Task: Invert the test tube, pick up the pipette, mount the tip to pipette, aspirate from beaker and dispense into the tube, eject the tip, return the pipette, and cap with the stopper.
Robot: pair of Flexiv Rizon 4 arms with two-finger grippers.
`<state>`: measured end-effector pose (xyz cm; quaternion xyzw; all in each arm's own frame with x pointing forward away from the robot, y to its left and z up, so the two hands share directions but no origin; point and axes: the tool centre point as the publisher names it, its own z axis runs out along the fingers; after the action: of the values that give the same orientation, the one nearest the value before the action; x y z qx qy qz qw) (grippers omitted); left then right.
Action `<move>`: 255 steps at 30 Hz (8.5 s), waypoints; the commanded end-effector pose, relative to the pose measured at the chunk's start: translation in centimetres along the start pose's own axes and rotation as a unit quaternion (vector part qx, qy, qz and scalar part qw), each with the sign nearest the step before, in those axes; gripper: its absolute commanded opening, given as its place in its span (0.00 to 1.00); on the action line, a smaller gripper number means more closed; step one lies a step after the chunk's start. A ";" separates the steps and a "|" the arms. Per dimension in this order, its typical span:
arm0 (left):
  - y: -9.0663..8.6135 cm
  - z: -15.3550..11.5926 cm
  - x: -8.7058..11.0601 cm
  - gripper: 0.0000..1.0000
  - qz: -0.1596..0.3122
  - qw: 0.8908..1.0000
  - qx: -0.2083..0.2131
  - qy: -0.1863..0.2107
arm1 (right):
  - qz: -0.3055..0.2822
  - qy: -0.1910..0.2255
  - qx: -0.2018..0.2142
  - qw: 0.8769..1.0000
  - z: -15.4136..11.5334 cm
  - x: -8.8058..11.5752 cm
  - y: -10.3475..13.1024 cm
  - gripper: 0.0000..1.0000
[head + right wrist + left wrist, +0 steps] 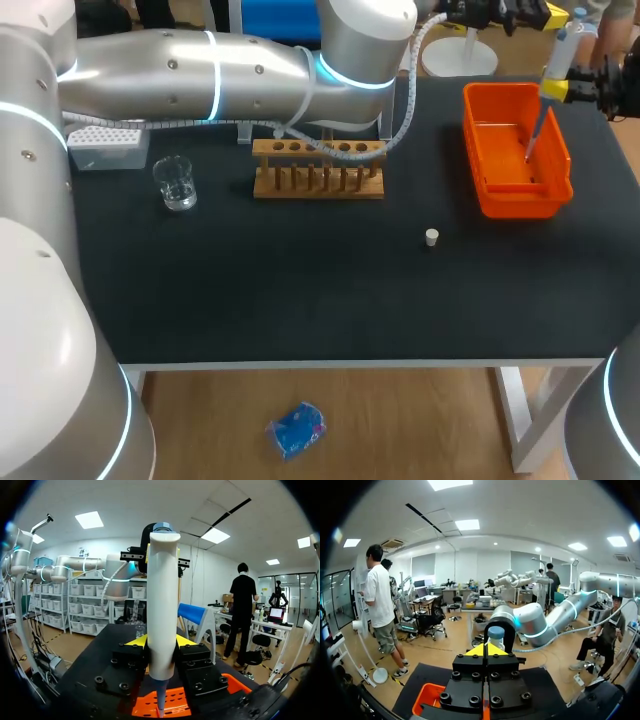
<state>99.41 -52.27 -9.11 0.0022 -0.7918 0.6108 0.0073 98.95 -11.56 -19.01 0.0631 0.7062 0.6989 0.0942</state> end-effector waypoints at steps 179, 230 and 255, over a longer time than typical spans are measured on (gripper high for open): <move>13.5 -34.2 13.2 1.00 0.013 0.987 0.100 -0.124 | 0.032 0.213 -0.021 0.976 25.9 21.8 -0.1 0.00; 14.3 -31.3 12.2 0.85 -0.010 0.988 0.125 -0.084 | 0.028 0.266 -0.006 0.963 32.6 20.6 0.1 0.00; 14.3 -31.3 12.2 0.34 -0.009 0.989 0.126 -0.080 | 0.032 0.264 -0.009 0.964 32.5 20.2 -0.2 0.00</move>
<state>87.15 -18.29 -14.74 0.0616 -0.7063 0.7032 -0.0532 86.26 24.65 -20.36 -0.1000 0.6967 0.7009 -0.1154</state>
